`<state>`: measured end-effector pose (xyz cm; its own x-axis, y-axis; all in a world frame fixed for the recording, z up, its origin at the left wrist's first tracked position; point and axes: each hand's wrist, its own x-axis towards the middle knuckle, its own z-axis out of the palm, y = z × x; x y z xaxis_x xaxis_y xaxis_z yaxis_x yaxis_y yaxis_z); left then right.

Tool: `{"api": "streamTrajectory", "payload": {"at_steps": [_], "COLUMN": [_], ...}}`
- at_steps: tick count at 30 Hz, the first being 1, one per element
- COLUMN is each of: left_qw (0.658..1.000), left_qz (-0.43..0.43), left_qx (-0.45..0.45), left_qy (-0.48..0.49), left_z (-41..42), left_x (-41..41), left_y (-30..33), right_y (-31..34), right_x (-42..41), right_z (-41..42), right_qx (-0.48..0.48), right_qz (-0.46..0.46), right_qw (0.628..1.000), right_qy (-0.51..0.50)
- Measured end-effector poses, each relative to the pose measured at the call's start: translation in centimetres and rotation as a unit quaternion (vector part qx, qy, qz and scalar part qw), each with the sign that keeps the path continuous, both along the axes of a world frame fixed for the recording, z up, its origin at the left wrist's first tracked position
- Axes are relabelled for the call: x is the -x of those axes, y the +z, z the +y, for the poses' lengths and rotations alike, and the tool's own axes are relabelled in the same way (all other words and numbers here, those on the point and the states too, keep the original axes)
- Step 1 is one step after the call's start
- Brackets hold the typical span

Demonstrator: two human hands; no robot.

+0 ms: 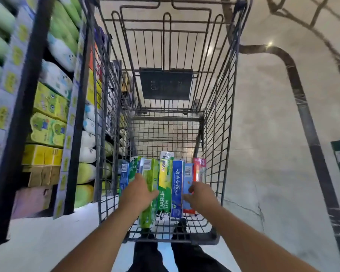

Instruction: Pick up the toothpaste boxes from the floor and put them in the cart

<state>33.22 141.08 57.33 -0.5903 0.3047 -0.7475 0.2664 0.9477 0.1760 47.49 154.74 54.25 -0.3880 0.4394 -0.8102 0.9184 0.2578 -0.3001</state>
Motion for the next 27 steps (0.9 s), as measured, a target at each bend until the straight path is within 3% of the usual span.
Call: {"api": "streamTrajectory", "payload": {"at_steps": [5, 12, 17, 23, 27], "left_qw": [0.997, 0.994, 0.995, 0.993, 0.992], "left_qz": [0.041, 0.010, -0.067, -0.068, -0.066], "left_qx": [0.027, 0.013, -0.055, -0.098, -0.106], "left_qy": [-0.058, -0.109, -0.042, 0.014, 0.001], "left_z": [1.4, -0.7, -4.6, -9.3, -12.8], "left_x": [0.0, 0.5, 2.1, 2.8, 2.4], "left_y": [-1.1, 0.2, 5.4, 12.6, 17.2], "right_y": [0.0, 2.5, 7.1, 13.5, 18.4], "right_x": [-2.1, -2.2, 0.6, 4.0, 4.0], "right_z": [0.3, 0.0, 0.1, -0.6, -2.5], "right_qx": [-0.005, 0.003, -0.011, -0.045, -0.054], "right_qz": [0.013, 0.036, 0.082, 0.092, 0.129], "right_qw": [0.999, 0.999, 0.993, 0.963, 0.948], "right_qy": [-0.033, -0.003, 0.087, 0.251, 0.288]}}
